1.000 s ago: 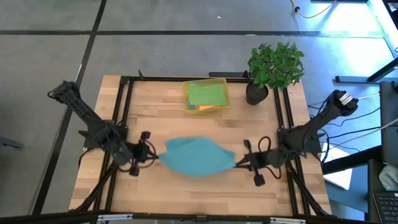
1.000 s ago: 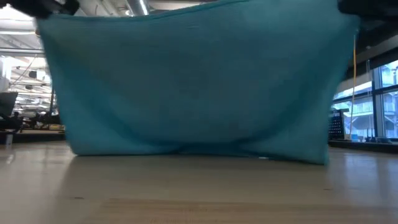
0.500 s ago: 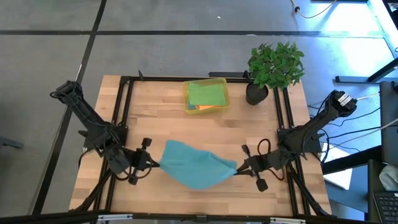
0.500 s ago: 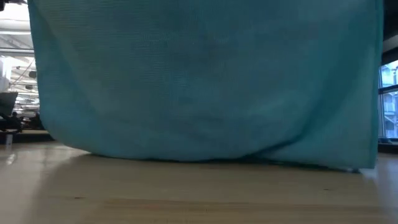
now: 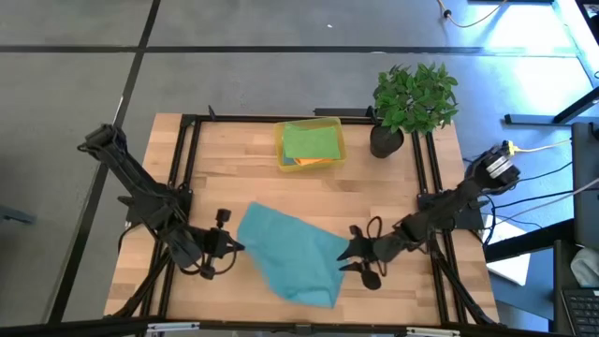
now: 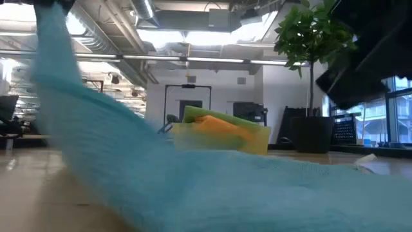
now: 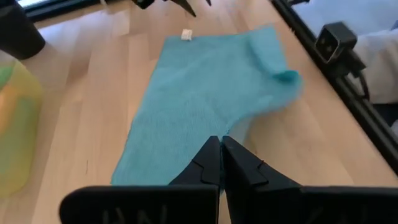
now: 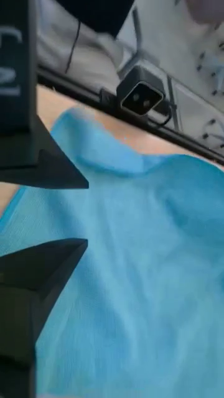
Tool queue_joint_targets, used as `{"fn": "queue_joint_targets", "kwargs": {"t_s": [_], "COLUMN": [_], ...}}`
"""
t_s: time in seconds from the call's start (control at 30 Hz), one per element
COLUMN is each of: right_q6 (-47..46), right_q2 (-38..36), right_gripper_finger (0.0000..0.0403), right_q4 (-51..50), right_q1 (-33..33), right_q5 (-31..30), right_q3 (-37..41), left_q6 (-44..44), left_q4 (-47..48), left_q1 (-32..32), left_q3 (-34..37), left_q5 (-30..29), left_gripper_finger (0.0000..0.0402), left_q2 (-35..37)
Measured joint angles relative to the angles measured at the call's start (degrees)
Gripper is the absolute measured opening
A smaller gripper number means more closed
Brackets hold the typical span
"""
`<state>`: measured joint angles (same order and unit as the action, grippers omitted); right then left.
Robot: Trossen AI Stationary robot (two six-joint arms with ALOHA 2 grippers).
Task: Fold microfiber towels
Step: Fold the blue microfiber towel
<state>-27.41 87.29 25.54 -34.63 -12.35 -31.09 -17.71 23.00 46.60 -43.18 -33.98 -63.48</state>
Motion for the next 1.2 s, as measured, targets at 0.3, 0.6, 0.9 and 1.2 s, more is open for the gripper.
{"fn": "queue_joint_targets", "kwargs": {"t_s": [0.3,0.6,0.9,1.2], "right_q6": [-3.6,-2.32,-1.04,-0.88], "right_q2": [8.97,19.14,23.83,24.02], "right_gripper_finger": [0.0156,0.0156,0.0156,0.0156], "right_q4": [12.28,5.41,-17.21,-24.99], "right_q1": [3.54,2.21,5.19,5.78], "right_q5": [13.03,22.79,24.82,31.38], "right_q3": [-1.31,-15.53,-29.32,-30.42], "left_q6": [-1.72,-1.89,-1.85,-3.15], "left_q4": [0.05,-0.04,-0.28,0.11], "left_q1": [-2.75,-6.94,-7.7,-7.44], "left_q3": [0.0,0.0,0.0,0.0], "left_q5": [0.0,2.01,3.6,4.76], "left_gripper_finger": [0.0,0.0,0.0,0.0], "left_q2": [-5.44,-7.85,-7.82,-7.82]}}
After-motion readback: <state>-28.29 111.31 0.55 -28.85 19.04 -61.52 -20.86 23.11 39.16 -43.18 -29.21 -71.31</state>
